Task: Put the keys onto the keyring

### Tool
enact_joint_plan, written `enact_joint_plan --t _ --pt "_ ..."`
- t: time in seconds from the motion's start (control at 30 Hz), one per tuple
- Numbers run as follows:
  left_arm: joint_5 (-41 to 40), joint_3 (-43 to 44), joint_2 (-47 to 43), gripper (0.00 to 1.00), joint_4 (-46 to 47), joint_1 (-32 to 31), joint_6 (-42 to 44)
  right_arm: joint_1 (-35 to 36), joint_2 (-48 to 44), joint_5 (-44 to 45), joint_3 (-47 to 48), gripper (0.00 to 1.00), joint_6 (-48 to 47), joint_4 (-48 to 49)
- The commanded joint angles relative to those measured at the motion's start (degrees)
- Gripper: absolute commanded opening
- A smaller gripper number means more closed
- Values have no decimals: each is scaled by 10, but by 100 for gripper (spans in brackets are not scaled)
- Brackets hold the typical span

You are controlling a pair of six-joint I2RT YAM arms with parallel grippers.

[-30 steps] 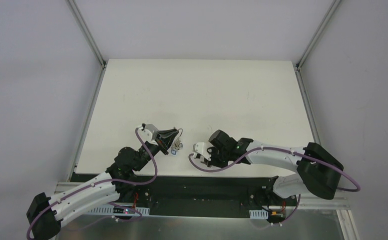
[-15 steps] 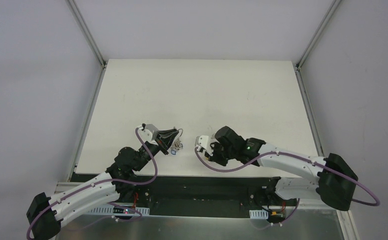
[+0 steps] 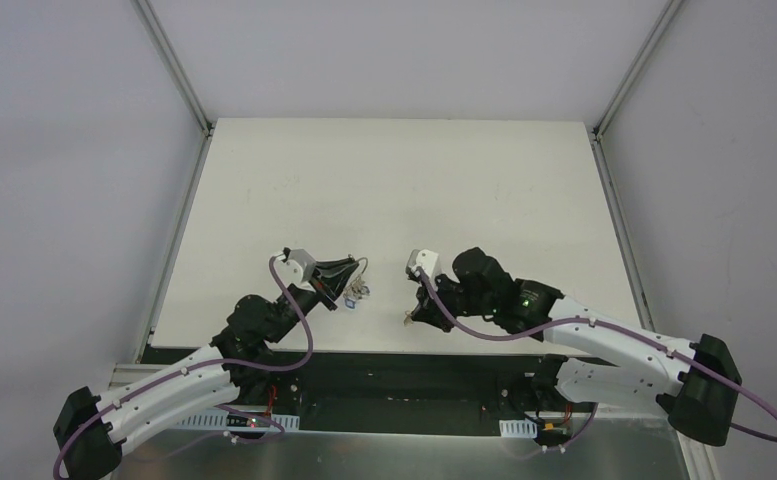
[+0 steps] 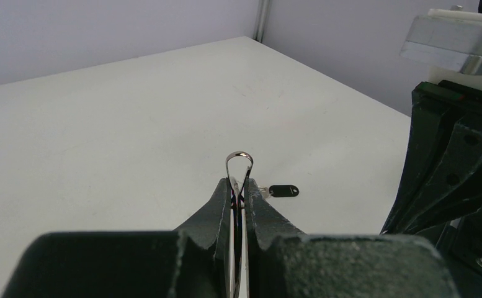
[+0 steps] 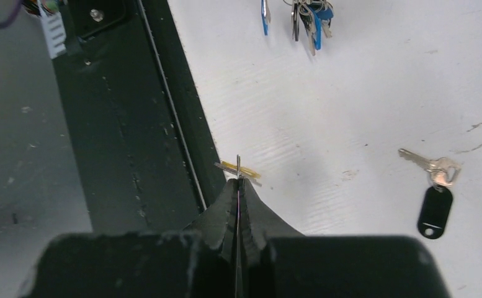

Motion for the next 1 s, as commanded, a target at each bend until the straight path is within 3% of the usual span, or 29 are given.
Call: enact_joint_plan --t 0.0,0.27,0.6,0.97 --pt "32 8 -3 0 42 -4 0 2 9 -45 48 0 111 9" --pt "86 5 -8 0 51 -4 14 -1 44 -114 102 0 253 41" --pt "168 2 -33 0 50 -4 25 -4 82 -153 77 0 422 223" --pt "217 5 -36 0 54 -4 22 -4 118 -174 82 0 516 292"
